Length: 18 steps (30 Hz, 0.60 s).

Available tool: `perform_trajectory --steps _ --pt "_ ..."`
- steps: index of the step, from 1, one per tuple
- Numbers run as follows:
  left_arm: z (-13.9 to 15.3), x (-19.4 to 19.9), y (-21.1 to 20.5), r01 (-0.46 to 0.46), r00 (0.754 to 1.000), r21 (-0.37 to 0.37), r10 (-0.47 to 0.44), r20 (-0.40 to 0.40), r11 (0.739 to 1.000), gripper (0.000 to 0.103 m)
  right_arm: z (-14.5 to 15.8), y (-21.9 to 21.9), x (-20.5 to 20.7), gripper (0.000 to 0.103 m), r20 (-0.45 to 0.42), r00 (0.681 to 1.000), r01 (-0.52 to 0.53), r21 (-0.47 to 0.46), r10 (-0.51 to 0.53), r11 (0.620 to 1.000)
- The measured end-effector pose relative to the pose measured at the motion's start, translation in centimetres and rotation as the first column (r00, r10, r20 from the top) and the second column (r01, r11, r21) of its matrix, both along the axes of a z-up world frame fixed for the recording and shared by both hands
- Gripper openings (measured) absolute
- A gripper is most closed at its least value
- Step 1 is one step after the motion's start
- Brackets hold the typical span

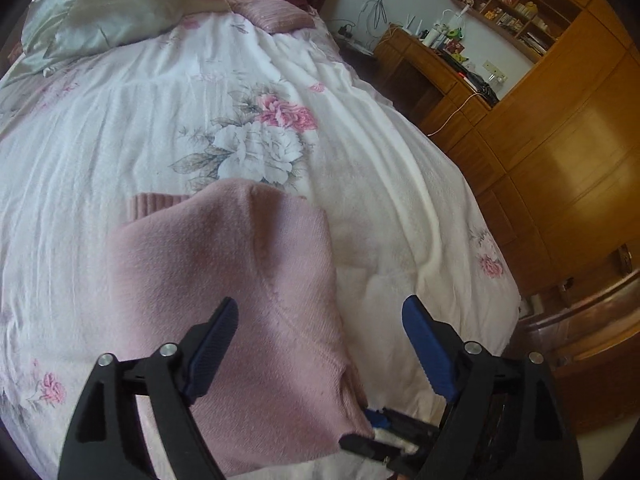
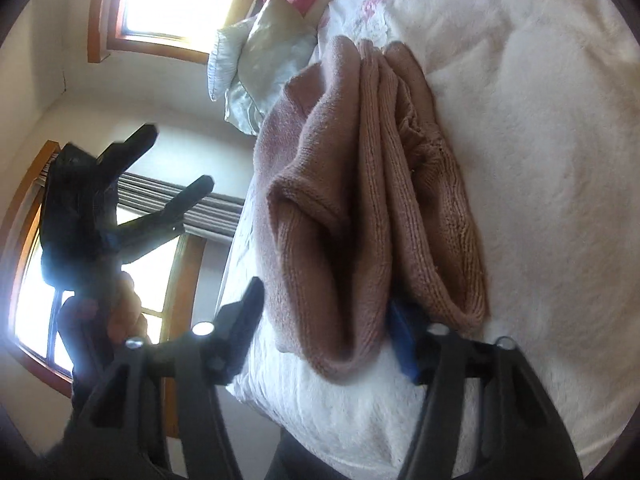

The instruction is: Fold small clothes

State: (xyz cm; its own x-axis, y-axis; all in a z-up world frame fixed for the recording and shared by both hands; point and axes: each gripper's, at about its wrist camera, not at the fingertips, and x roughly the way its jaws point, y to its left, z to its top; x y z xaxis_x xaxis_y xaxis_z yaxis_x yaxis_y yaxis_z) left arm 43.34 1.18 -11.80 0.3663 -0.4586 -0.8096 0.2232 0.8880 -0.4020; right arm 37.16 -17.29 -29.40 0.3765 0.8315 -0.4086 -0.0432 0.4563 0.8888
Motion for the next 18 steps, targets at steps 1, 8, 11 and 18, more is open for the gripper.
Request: perform_trajectory --steps 1,8,11,18 --pt "-0.1 -0.4 0.7 -0.001 1.0 -0.016 0.001 -0.008 1.0 0.084 0.0 -0.1 0.3 0.015 -0.009 1.0 -0.003 -0.015 0.003 1.0" --pt "-3.6 -1.9 2.8 0.058 0.991 -0.206 -0.081 -0.102 0.977 0.084 -2.0 -3.5 -0.1 0.017 -0.074 0.997 0.034 -0.011 -0.035 0.999" --pt "-6.8 -2.6 3.3 0.052 0.983 -0.285 -0.099 -0.153 0.957 0.084 -0.5 -4.6 -0.1 0.04 -0.045 0.999 0.025 0.013 -0.024 1.0" --pt "-7.6 -4.9 3.5 0.125 0.981 -0.467 -0.181 -0.076 0.876 0.084 3.8 -4.3 5.3 0.051 -0.003 1.0 -0.027 0.008 0.027 1.0"
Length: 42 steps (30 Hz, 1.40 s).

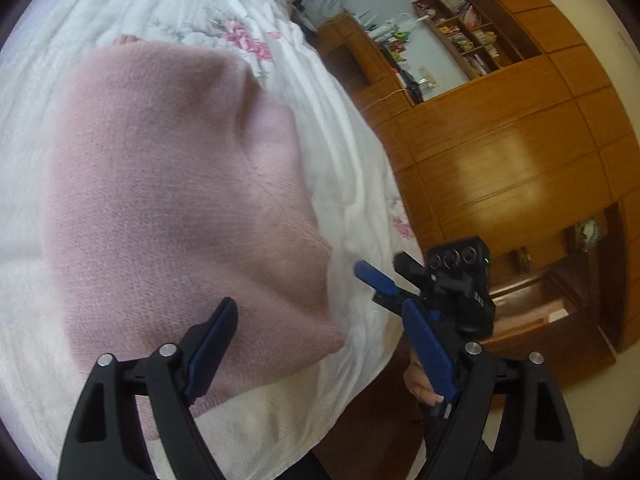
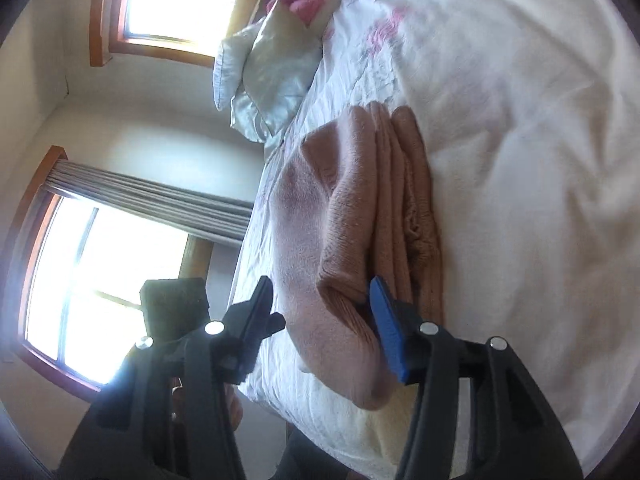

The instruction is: Fold small clothes

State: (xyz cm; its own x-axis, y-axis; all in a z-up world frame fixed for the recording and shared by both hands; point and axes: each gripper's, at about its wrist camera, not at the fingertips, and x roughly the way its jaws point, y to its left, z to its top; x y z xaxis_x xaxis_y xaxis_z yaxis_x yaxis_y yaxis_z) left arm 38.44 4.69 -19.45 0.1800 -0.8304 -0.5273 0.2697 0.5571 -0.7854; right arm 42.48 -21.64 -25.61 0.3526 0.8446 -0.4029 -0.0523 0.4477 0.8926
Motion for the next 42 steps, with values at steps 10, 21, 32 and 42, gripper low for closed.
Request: perform_trajectory --steps 10,21,32,42 --pt "-4.4 -0.2 1.2 -0.01 0.994 -0.105 -0.002 -0.108 0.994 0.085 -4.4 0.9 1.8 0.014 -0.104 0.994 -0.041 0.021 0.043 0.999" --pt "-4.0 -0.7 4.8 -0.075 0.989 -0.388 0.018 -0.15 0.919 0.089 -3.4 0.7 3.5 0.064 -0.11 0.992 -0.055 0.062 0.062 0.997" --pt "-7.5 -0.6 3.7 -0.008 0.965 -0.355 -0.085 -0.247 0.935 0.089 -4.0 1.2 6.1 0.018 -0.075 0.996 -0.05 -0.077 0.044 0.996" --pt "0.3 6.7 9.6 -0.045 0.999 -0.408 0.03 -0.043 0.912 0.09 -1.8 2.8 14.4 0.044 -0.054 0.998 -0.032 -0.154 0.024 0.988"
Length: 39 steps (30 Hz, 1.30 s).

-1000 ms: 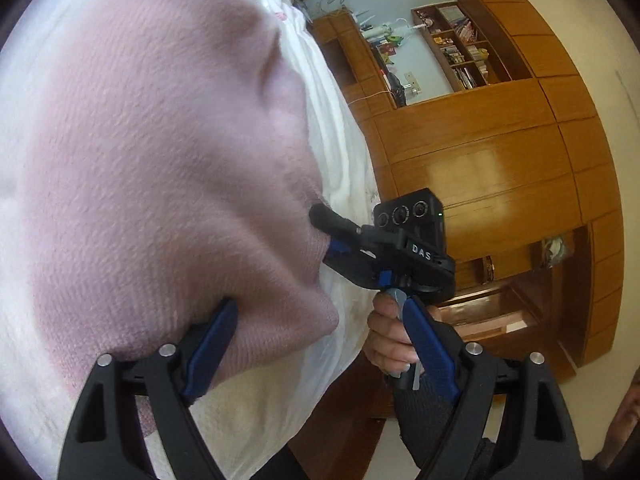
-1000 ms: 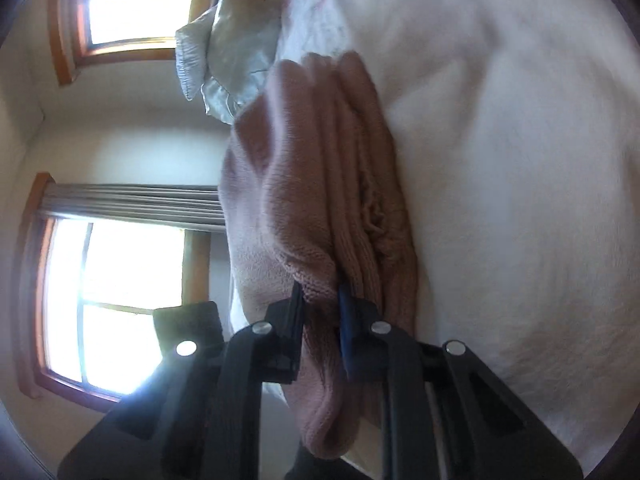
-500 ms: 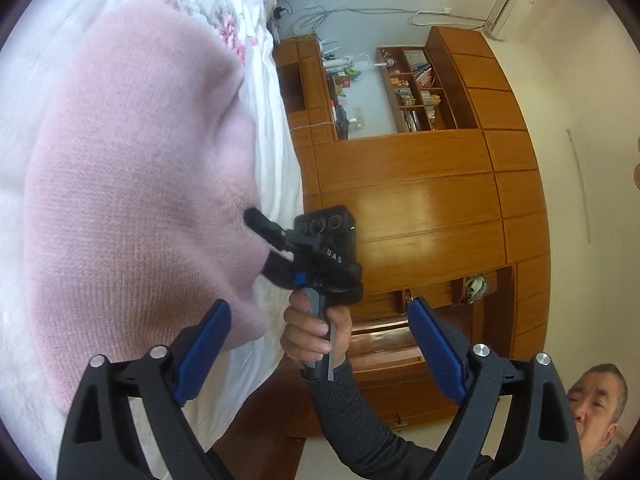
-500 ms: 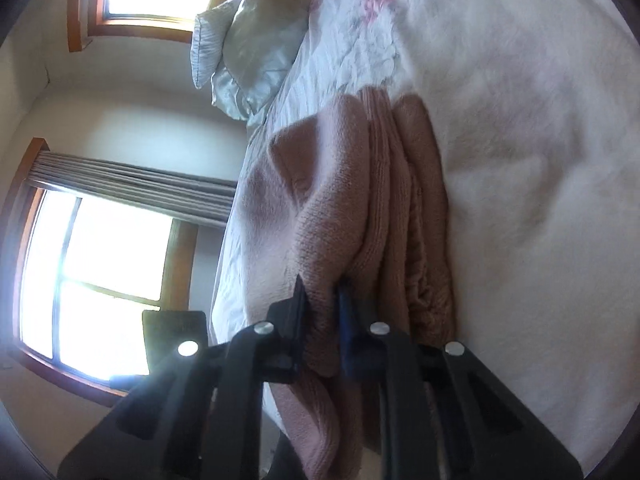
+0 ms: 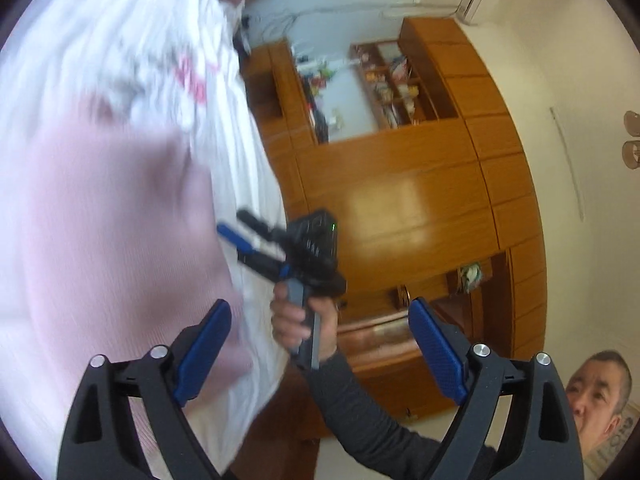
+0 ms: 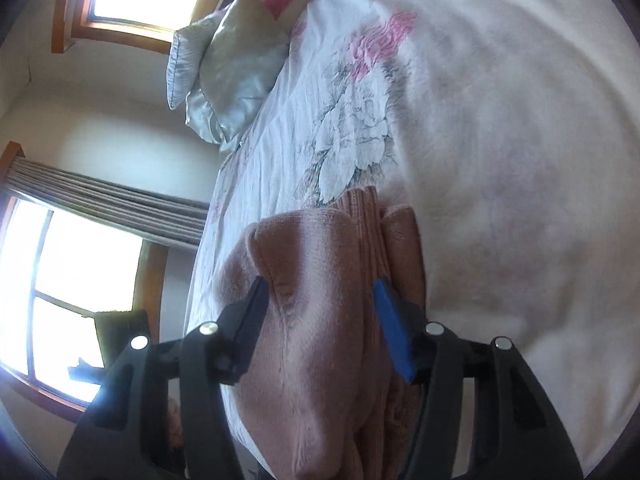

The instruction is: Fold small clothes

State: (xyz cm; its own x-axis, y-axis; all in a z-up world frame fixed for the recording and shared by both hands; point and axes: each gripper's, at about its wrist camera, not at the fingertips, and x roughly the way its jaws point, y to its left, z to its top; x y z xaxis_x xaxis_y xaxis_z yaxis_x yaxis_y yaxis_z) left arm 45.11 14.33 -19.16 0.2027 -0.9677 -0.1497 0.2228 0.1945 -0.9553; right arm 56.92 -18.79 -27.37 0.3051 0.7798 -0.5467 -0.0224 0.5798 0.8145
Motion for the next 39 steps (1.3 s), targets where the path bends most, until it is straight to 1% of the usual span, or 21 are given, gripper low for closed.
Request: perform_trajectory --steps 2,5,7,9,12,14,17,19,21,22,24,25,26,27,28,30,32,34,37,38,39 --pt "-0.5 2.1 0.9 -0.008 1.0 0.031 0.009 -0.03 0.999 0.09 -0.1 1.1 1.1 0.014 0.017 1.0 -0.026 -0.033 0.026 0.999" --pt "-2.4 4.8 0.8 -0.025 0.997 0.116 0.034 -0.075 0.993 0.09 -1.9 -0.5 1.8 0.012 -0.022 0.998 0.064 -0.038 -0.065 0.997" --pt "-5.0 5.8 0.6 -0.053 0.987 0.119 0.07 -0.144 0.992 0.082 -4.4 -1.9 1.5 0.012 -0.064 0.993 0.097 -0.028 -0.099 0.995" --pt "-6.1 6.1 0.7 -0.09 0.981 0.131 0.111 -0.161 0.987 0.064 -5.2 -2.8 1.2 0.019 -0.079 0.991 0.11 0.021 -0.108 0.994" --pt "-5.4 5.6 1.8 -0.11 0.976 0.091 0.125 -0.179 0.99 0.072 -2.9 -3.7 0.4 0.025 -0.014 0.996 0.093 0.033 -0.093 0.995" --pt "-2.5 5.2 2.2 -0.11 0.988 0.106 0.121 -0.1 0.988 0.084 0.0 -3.4 -0.2 0.025 0.063 0.995 0.073 0.051 -0.076 0.996" --pt "-0.1 5.6 1.1 -0.035 0.998 0.066 0.038 -0.043 0.997 0.084 2.3 -1.1 -1.4 0.025 0.113 0.993 -0.048 0.077 0.039 0.996" --pt "-0.6 6.8 -0.1 0.01 0.999 0.101 -0.005 -0.053 0.995 0.084 1.2 1.4 -1.1 0.025 0.068 0.99 -0.128 0.069 0.124 0.989" --pt "-2.7 8.0 -1.0 0.011 0.993 0.212 0.013 -0.115 0.977 0.083 -1.1 2.3 -0.9 0.018 0.01 0.989 -0.148 0.0 0.148 0.989" --pt "-3.7 8.4 -1.3 0.009 0.992 0.242 0.022 -0.125 0.97 0.079 -2.2 2.1 -1.0 0.0 -0.001 0.99 -0.143 -0.034 0.144 0.989" --pt "-4.4 8.4 -0.8 -0.009 0.991 0.275 0.046 -0.129 0.961 0.053 -3.4 1.2 -1.1 0.0 -0.028 0.993 -0.117 -0.005 0.117 0.993" --pt "-4.2 8.2 -0.5 -0.012 0.988 0.264 0.052 -0.144 0.964 0.052 -3.1 0.7 -1.6 0.0 -0.025 0.994 -0.11 -0.005 0.11 0.994" --pt "-3.8 7.4 -0.3 -0.017 0.989 0.266 0.055 -0.137 0.964 0.057 -2.0 0.8 -2.2 0.004 0.002 0.994 -0.112 -0.023 0.112 0.993" --pt "-2.5 6.6 -0.1 -0.022 0.993 0.268 0.053 -0.11 0.963 0.072 -0.9 1.0 -2.8 0.013 0.025 0.992 -0.126 -0.025 0.126 0.992" --pt "-1.4 5.4 -0.1 -0.012 0.997 0.256 0.032 -0.075 0.967 0.077 0.2 1.2 -3.8 0.016 0.051 0.988 -0.144 -0.015 0.145 0.989" --pt "0.0 2.8 -0.5 0.041 0.999 0.204 -0.037 -0.022 0.978 0.078 1.7 2.3 -5.6 0.017 0.097 0.974 -0.205 0.013 0.203 0.979" --pt "-0.4 1.1 -1.2 0.08 0.997 0.206 -0.078 -0.018 0.975 0.079 1.2 3.2 -6.5 0.015 0.086 0.967 -0.24 -0.015 0.24 0.971" --pt "-2.6 1.0 -2.1 0.111 0.993 0.272 -0.095 -0.071 0.956 0.079 -1.1 2.8 -6.3 0.0 0.035 0.976 -0.21 -0.082 0.214 0.974" --pt "-5.0 1.6 -1.0 0.093 0.99 0.302 -0.056 -0.128 0.949 0.035 -3.9 0.5 -5.9 0.0 -0.045 0.989 -0.14 0.042 0.142 0.989" --pt "-5.3 1.5 -0.8 0.094 0.989 0.31 -0.053 -0.137 0.946 0.023 -3.3 0.5 -6.4 0.0 -0.035 0.989 -0.146 0.023 0.147 0.989" --pt "-4.9 1.1 -0.5 0.094 0.989 0.311 -0.053 -0.138 0.946 0.025 -2.3 0.8 -7.0 0.003 -0.021 0.987 -0.16 -0.003 0.16 0.987"
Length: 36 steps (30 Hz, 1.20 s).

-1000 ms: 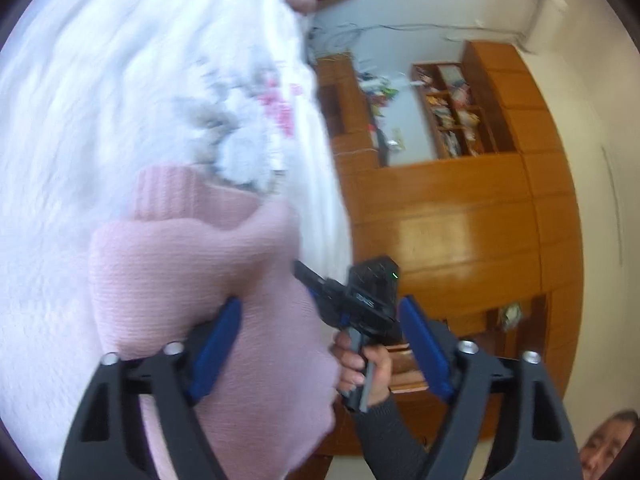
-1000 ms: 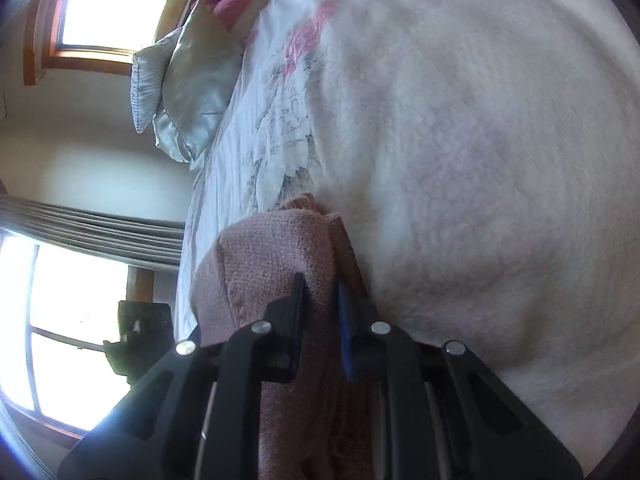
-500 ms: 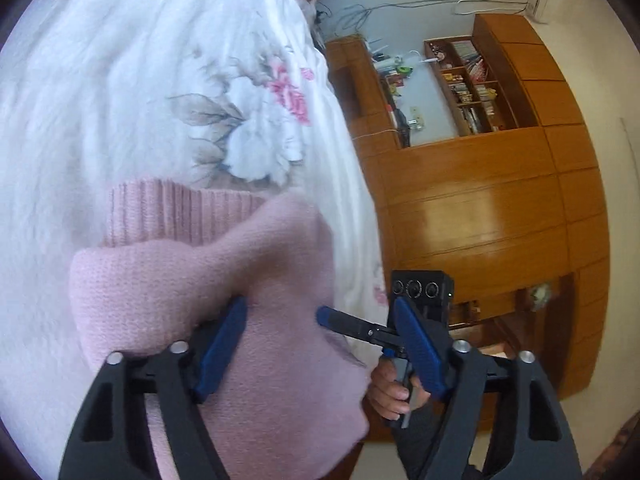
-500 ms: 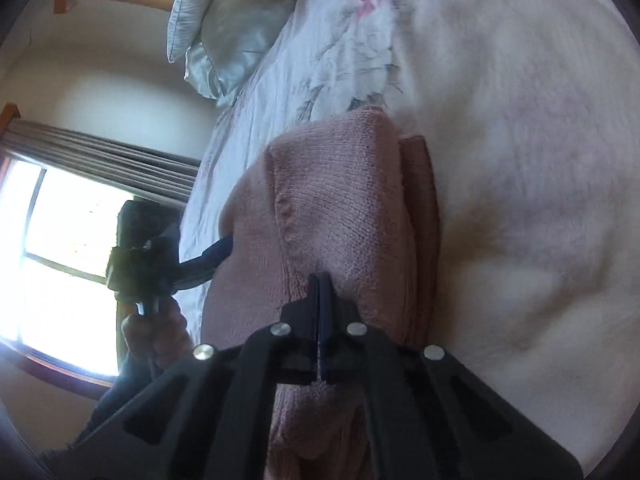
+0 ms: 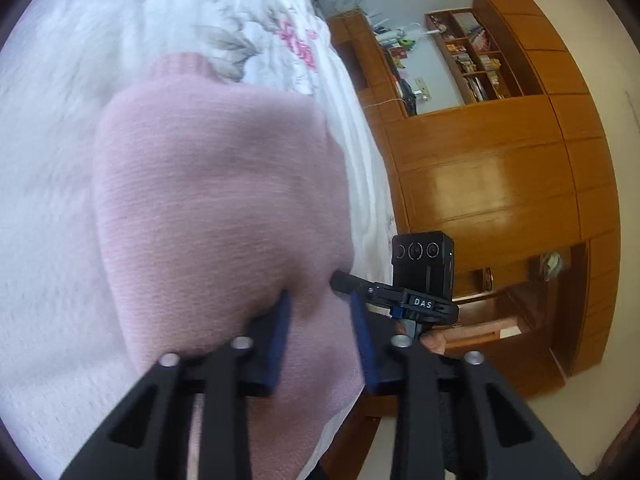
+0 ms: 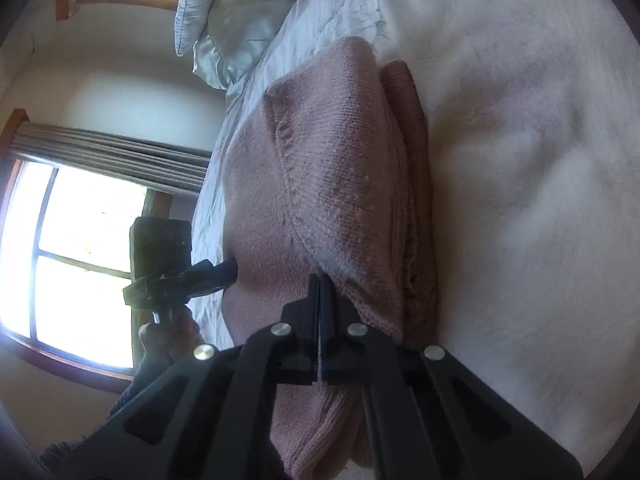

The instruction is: Fold small clothes

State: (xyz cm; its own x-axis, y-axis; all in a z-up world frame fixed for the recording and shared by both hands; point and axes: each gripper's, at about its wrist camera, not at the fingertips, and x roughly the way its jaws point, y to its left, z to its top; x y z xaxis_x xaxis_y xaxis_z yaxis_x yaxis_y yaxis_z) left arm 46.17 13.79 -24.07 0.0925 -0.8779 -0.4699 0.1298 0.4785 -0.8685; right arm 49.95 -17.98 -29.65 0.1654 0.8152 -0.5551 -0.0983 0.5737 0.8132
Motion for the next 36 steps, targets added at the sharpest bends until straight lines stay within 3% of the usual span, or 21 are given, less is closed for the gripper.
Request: perform_trajectory --steps 1,2,3,5,8,9,11,12,13,14,15,18,20,22,23,24,26,30,31,32,36 --pt "0.7 -0.7 0.0 0.001 1.0 -0.009 -0.001 0.016 1.0 0.031 1.1 0.3 -0.7 0.007 0.018 1.0 -0.014 -0.006 0.015 1.0" --pt "1.8 -1.7 0.0 0.006 0.999 -0.035 -0.005 0.04 0.999 0.055 2.2 0.7 -1.5 0.012 0.041 0.999 -0.035 0.003 0.035 0.999" --pt "2.7 -2.7 -0.2 0.02 0.998 -0.062 -0.016 0.065 0.998 0.065 3.1 1.1 -2.3 0.012 0.062 0.996 -0.058 0.017 0.057 0.998" --pt "3.4 -4.5 -1.2 0.058 0.995 -0.099 -0.049 0.091 0.993 0.066 3.7 2.2 -3.3 0.012 0.072 0.993 -0.091 0.028 0.089 0.995" --pt "0.1 -5.2 -1.9 0.058 0.998 -0.053 -0.058 0.012 0.997 0.066 1.3 2.8 -3.7 0.01 0.012 0.995 -0.101 -0.025 0.101 0.995" --pt "-0.9 -5.5 -1.7 0.063 0.998 -0.036 -0.063 -0.014 0.997 0.06 0.2 2.5 -3.7 0.0 -0.002 0.996 -0.091 -0.059 0.091 0.994" --pt "-2.0 -6.2 -0.5 0.031 0.999 -0.03 -0.033 -0.042 0.999 0.044 -0.8 1.0 -3.7 0.0 -0.026 0.998 -0.05 -0.042 0.049 0.998" --pt "-2.1 -6.6 0.0 0.016 0.999 -0.043 -0.018 -0.051 0.999 0.044 -0.6 0.2 -4.0 0.0 -0.027 0.999 -0.027 -0.034 0.026 0.999" --pt "-2.0 -7.2 0.4 0.014 0.999 -0.038 -0.016 -0.05 0.999 0.045 0.2 -0.3 -4.5 0.003 -0.012 1.0 -0.019 -0.04 0.019 0.999" --pt "-1.4 -7.9 0.7 0.015 0.999 -0.046 -0.017 -0.047 0.999 0.052 1.1 -0.2 -4.9 0.012 0.004 1.0 -0.023 -0.039 0.023 0.999" --pt "-0.8 -8.3 0.6 0.018 0.999 -0.083 -0.021 -0.042 0.996 0.065 2.0 0.2 -5.3 0.018 0.019 0.999 -0.037 -0.022 0.037 0.999" --pt "1.3 -9.6 -0.1 0.036 0.999 -0.178 -0.034 0.012 0.983 0.073 3.3 2.2 -6.4 0.018 0.055 0.994 -0.096 -0.008 0.096 0.995" --pt "1.0 -9.4 -1.0 0.028 1.0 -0.159 -0.027 0.011 0.987 0.078 2.5 3.5 -6.6 0.019 0.04 0.991 -0.124 -0.051 0.126 0.991" --pt "-0.2 -9.0 -1.3 0.006 1.0 -0.097 -0.009 -0.025 0.995 0.084 1.0 4.0 -6.6 0.012 0.009 0.991 -0.13 -0.083 0.131 0.988" --pt "-1.0 -9.0 -1.3 0.007 0.999 -0.077 -0.011 -0.053 0.997 0.083 0.4 3.5 -6.7 0.0 -0.003 0.992 -0.124 -0.093 0.124 0.988" --pt "-1.7 -9.1 -1.0 0.008 0.998 -0.061 -0.012 -0.066 0.998 0.076 0.2 2.7 -6.9 0.0 -0.005 0.994 -0.111 -0.105 0.111 0.988" --pt "-1.7 -9.5 -0.1 -0.001 0.997 -0.065 -0.003 -0.071 0.998 0.073 0.6 1.0 -7.5 0.0 -0.001 0.996 -0.094 -0.099 0.094 0.991" --pt "-0.2 -10.9 2.6 -0.01 0.999 -0.06 0.007 -0.049 0.998 0.095 3.1 -3.0 -7.9 0.034 0.017 0.996 -0.083 -0.038 0.084 0.996" --pt "0.1 -10.9 3.6 -0.028 0.999 -0.054 0.026 -0.042 0.998 0.096 3.7 -3.8 -7.2 0.054 0.021 0.998 -0.054 -0.035 0.055 0.998" --pt "0.4 -10.7 4.5 -0.057 0.998 -0.045 0.056 -0.036 0.997 0.099 4.1 -4.9 -6.2 0.068 0.02 1.0 -0.019 -0.025 0.019 1.0" --pt "-1.1 -9.4 6.1 -0.134 0.989 -0.009 0.133 -0.06 0.991 0.099 3.3 -7.0 -0.8 0.086 -0.052 0.998 0.037 0.055 -0.034 0.998"
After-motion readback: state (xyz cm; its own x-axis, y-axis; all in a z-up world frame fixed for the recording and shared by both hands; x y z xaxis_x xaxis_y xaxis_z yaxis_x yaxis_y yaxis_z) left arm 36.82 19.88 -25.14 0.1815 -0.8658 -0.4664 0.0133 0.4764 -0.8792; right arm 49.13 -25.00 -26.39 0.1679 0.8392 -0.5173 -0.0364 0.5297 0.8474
